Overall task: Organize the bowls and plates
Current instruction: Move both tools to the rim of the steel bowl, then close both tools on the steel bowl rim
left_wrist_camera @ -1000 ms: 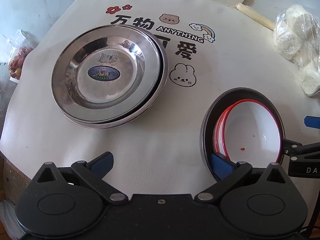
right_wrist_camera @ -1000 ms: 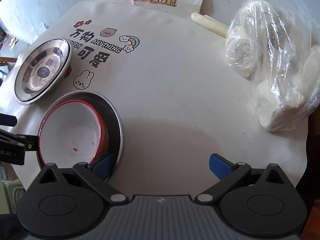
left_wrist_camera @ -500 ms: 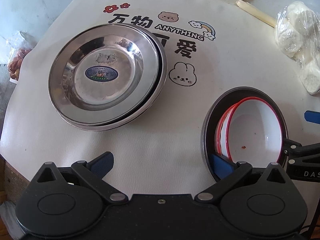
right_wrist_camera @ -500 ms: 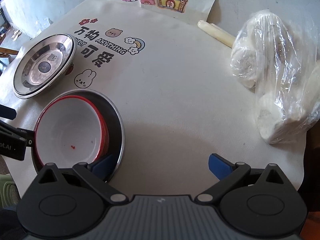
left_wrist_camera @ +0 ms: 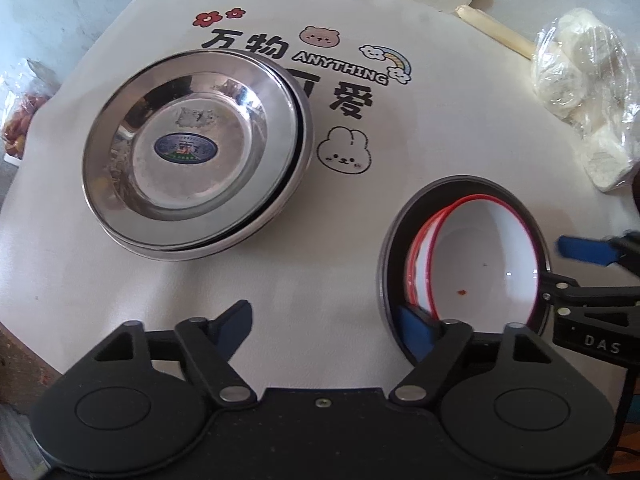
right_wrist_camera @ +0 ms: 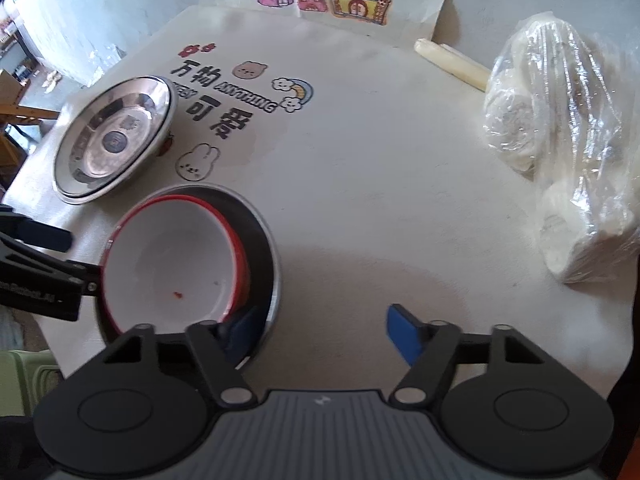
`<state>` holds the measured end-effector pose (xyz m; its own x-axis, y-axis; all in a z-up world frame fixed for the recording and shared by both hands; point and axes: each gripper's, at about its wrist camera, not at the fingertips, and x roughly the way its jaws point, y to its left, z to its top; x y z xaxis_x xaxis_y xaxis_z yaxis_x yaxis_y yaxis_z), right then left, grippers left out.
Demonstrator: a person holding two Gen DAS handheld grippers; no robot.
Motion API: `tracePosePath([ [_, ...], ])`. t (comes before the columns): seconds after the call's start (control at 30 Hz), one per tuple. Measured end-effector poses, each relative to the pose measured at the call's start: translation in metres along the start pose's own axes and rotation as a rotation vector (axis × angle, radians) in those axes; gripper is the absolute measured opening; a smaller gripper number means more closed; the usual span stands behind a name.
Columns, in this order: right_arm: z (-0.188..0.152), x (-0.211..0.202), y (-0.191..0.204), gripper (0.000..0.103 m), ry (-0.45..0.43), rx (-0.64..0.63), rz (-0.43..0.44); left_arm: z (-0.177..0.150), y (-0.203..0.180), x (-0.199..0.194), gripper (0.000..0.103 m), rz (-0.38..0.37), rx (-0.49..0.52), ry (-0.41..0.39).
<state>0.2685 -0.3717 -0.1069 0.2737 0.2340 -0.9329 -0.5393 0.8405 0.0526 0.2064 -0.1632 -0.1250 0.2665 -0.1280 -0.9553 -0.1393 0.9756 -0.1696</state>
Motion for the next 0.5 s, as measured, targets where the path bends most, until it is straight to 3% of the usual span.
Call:
tracePosePath([
  [0.17,0.0,-0.002,0.004,0.041,0.005,0.011,0.061,0.0,0.0,-0.001,0.046,-0.079,-0.021,0.001],
  [0.23,0.001,-0.002,0.005,0.033,0.01,0.014,0.078,0.0,-0.001,-0.002,0.039,-0.095,-0.021,0.001],
  [0.5,0.002,0.002,-0.002,0.028,0.039,0.104,0.121,0.003,-0.01,-0.001,0.01,-0.131,0.001,0.011],
])
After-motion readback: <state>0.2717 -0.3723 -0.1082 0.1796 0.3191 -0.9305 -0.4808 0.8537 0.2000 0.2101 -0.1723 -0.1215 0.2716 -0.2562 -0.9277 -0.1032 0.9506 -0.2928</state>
